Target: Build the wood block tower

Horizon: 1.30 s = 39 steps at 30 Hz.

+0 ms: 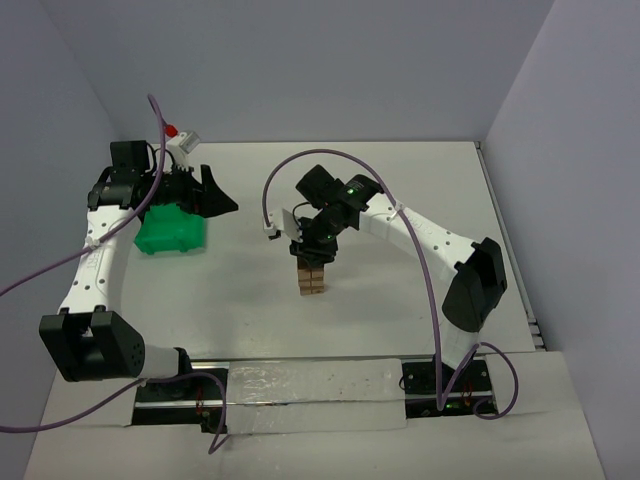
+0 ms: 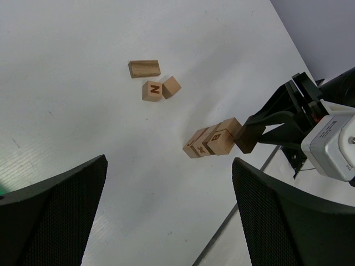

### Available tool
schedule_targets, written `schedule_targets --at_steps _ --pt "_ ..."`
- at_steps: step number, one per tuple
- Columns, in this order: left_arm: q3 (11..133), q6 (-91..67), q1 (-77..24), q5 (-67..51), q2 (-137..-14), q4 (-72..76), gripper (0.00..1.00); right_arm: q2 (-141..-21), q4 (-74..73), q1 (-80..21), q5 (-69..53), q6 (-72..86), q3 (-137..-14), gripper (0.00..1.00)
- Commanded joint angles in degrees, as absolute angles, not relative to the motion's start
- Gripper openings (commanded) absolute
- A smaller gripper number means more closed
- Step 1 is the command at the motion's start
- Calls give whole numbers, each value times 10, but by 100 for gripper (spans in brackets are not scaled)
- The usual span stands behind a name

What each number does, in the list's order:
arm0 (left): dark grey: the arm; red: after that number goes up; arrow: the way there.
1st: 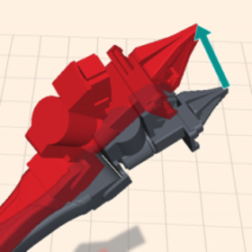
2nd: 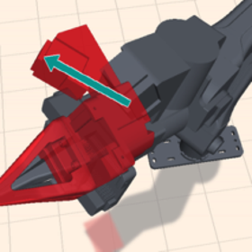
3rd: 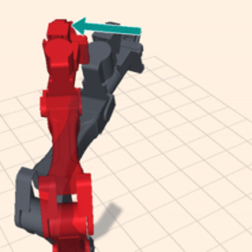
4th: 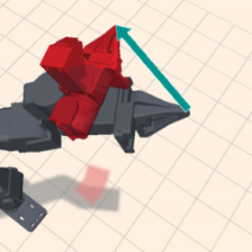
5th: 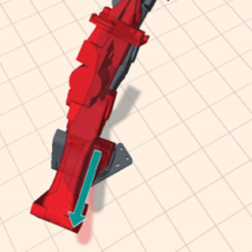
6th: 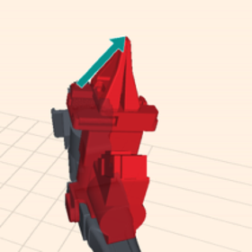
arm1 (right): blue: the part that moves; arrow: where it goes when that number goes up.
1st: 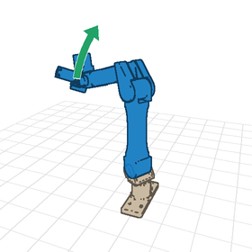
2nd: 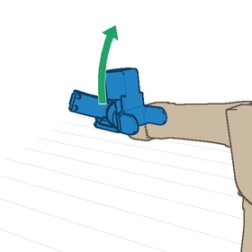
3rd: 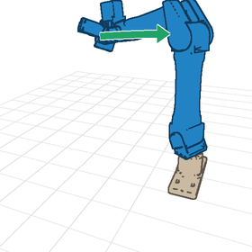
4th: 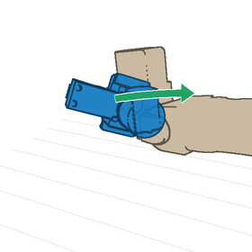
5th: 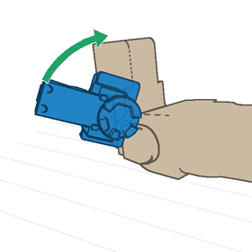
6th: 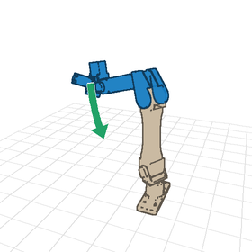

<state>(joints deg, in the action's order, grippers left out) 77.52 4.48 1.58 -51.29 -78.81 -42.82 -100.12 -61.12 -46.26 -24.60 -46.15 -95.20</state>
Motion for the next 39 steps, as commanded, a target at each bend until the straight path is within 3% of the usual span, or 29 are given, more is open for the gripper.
schedule_targets --at_steps 1,39 --pt "781 28 19 -520 -776 -391 99 -998 -592 -468 -248 -460 -959 0" --pt "765 20 19 -500 -766 -383 99 -999 -576 -469 -254 -495 -924 2"
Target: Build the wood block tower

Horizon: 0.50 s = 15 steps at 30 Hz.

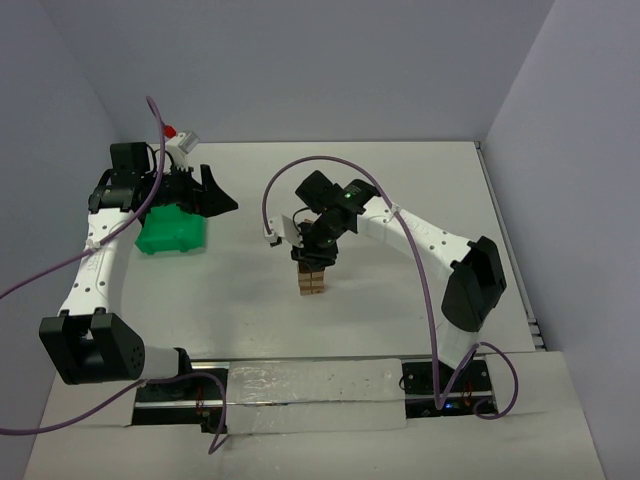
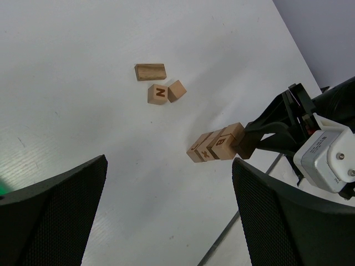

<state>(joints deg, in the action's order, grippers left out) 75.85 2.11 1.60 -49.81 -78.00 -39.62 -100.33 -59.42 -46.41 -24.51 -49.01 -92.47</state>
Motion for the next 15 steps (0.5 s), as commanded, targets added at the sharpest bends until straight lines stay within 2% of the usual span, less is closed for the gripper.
schedule_targets --at_steps 1,15 --pt "766 20 19 -499 -767 -383 99 -1001 -576 -469 -256 -495 -924 2" --pt "774 20 19 -498 -774 -380 99 -1015 -577 -470 -252 -502 -941 6"
